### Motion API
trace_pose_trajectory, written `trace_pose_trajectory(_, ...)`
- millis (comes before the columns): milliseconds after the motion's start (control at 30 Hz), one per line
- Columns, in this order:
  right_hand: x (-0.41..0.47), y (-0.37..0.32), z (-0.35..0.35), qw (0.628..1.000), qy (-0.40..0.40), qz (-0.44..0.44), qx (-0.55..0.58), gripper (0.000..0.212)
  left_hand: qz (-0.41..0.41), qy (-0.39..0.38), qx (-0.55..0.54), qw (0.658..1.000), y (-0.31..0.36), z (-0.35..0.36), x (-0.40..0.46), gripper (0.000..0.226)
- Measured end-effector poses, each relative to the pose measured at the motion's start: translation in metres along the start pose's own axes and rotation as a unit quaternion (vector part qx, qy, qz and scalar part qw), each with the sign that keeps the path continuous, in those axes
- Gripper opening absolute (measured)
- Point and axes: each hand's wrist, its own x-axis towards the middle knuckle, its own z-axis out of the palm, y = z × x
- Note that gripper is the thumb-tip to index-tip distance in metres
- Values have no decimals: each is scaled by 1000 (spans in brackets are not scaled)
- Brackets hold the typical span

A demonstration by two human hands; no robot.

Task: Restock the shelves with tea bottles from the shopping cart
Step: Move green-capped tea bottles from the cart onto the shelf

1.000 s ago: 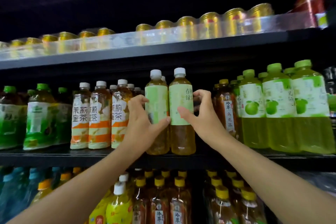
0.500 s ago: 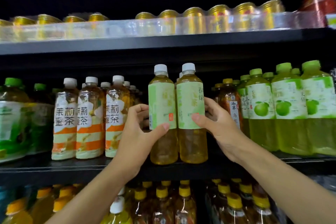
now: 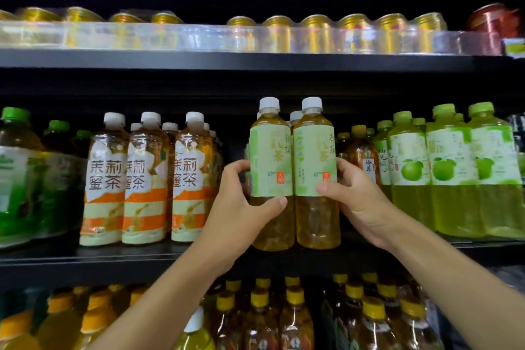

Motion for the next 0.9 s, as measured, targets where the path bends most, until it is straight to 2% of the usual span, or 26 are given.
trace_pose_trajectory(200, 1, 0, 0, 1000, 12, -7, -4, 63, -5, 3, -44, 999, -1, 2, 3, 64)
trace_pose_trajectory(333, 1, 0, -2, 1000, 10, -8, 23, 52, 15, -6, -36, 999, 0, 2, 5, 71)
trace_pose_trajectory(567, 4, 1, -4, 999, 5, 3, 35, 60, 1, 7, -58, 998, 2, 1, 5, 81)
trace_pose_trajectory(733, 4, 2, -4, 1000, 4, -6, 21, 58, 11, -3, -51, 999, 0, 1, 3, 62)
trace_pose_trajectory(900, 4, 2, -6, 999, 14, -5, 51, 52, 2, 4, -76, 997, -1, 0, 4, 54)
